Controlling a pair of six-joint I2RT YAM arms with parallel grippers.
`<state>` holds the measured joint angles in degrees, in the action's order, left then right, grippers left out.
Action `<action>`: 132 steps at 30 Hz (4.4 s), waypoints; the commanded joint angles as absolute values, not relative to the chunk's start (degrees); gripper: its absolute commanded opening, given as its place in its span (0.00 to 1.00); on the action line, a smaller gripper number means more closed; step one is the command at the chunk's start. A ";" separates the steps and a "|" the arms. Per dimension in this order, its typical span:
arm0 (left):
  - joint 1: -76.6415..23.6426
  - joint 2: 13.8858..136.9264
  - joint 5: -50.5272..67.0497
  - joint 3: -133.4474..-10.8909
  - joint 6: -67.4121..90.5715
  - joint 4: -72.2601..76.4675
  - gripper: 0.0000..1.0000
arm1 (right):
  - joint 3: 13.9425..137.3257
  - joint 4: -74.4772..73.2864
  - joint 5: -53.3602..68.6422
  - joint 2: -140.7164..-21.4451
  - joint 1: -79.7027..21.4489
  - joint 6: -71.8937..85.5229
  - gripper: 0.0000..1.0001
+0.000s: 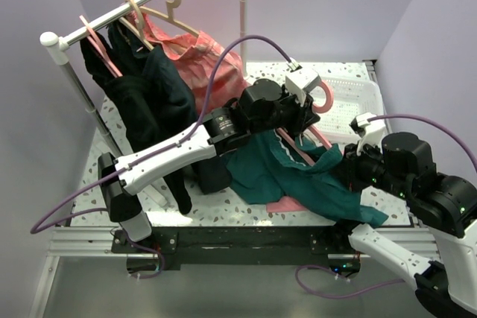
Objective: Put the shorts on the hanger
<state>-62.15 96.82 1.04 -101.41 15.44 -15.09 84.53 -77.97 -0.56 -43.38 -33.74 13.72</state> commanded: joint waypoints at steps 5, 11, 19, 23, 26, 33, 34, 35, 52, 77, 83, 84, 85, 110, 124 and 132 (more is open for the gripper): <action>-62.49 93.96 -4.82 -105.38 17.75 -10.46 0.53 | 93.86 -83.32 -13.79 -45.26 -33.49 17.40 0.00; -62.49 91.15 -16.76 -102.66 18.98 -10.37 0.71 | 97.38 -85.52 -17.04 -45.18 -33.49 19.33 0.00; -61.18 97.28 -37.78 -106.59 21.70 -12.91 0.65 | 100.01 -80.95 -15.47 -45.00 -33.49 19.78 0.00; -58.98 103.34 -40.34 -109.07 24.17 -13.02 0.63 | 105.55 -82.17 -16.86 -48.59 -33.49 18.81 0.00; -57.66 106.51 -43.32 -109.33 24.52 -12.13 0.62 | 108.36 -82.97 -17.58 -49.48 -33.49 18.46 0.00; -54.76 106.71 -53.17 -100.94 26.54 -12.57 0.58 | 115.12 -83.32 -17.22 -52.11 -33.49 17.93 0.00; -54.32 104.35 -53.87 -98.64 27.06 -11.87 0.57 | 116.18 -83.49 -17.40 -52.47 -33.40 17.58 0.00; -54.14 103.11 -53.96 -96.44 27.59 -10.56 0.56 | 117.24 -83.50 -17.66 -52.91 -33.49 17.32 0.00; -53.53 87.55 -57.22 -76.64 31.38 -14.67 0.45 | 123.14 -74.10 -12.75 -60.82 -33.49 13.36 0.00; -56.59 70.93 -12.49 -71.37 9.77 -15.90 0.51 | 125.50 -41.85 2.11 -86.65 -33.49 6.77 0.00; -58.09 65.13 -3.26 -69.61 5.72 -18.54 0.51 | 129.37 -36.22 5.10 -92.81 -33.49 6.50 0.00; -58.27 63.65 -1.42 -69.17 5.28 -18.81 0.51 | 129.81 -35.78 5.27 -93.60 -33.49 6.50 0.00; -58.36 62.94 -0.62 -68.73 4.93 -18.90 0.51 | 130.16 -35.34 5.97 -95.17 -33.49 6.59 0.00; -58.89 53.35 2.72 -60.21 6.59 -19.51 0.52 | 138.86 -27.69 7.56 -108.10 -36.56 6.77 0.00; -58.97 52.29 5.27 -60.56 6.68 -18.55 0.56 | 135.88 -26.81 4.49 -108.55 -37.00 6.15 0.12; -58.97 53.00 1.59 -60.73 8.35 -17.49 0.60 | 129.74 -25.06 3.78 -104.34 -37.00 7.73 0.59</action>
<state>-58.70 52.82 3.70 -60.10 6.81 -20.21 132.75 -31.14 5.02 -111.15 -36.82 7.31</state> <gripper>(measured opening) 0.594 0.486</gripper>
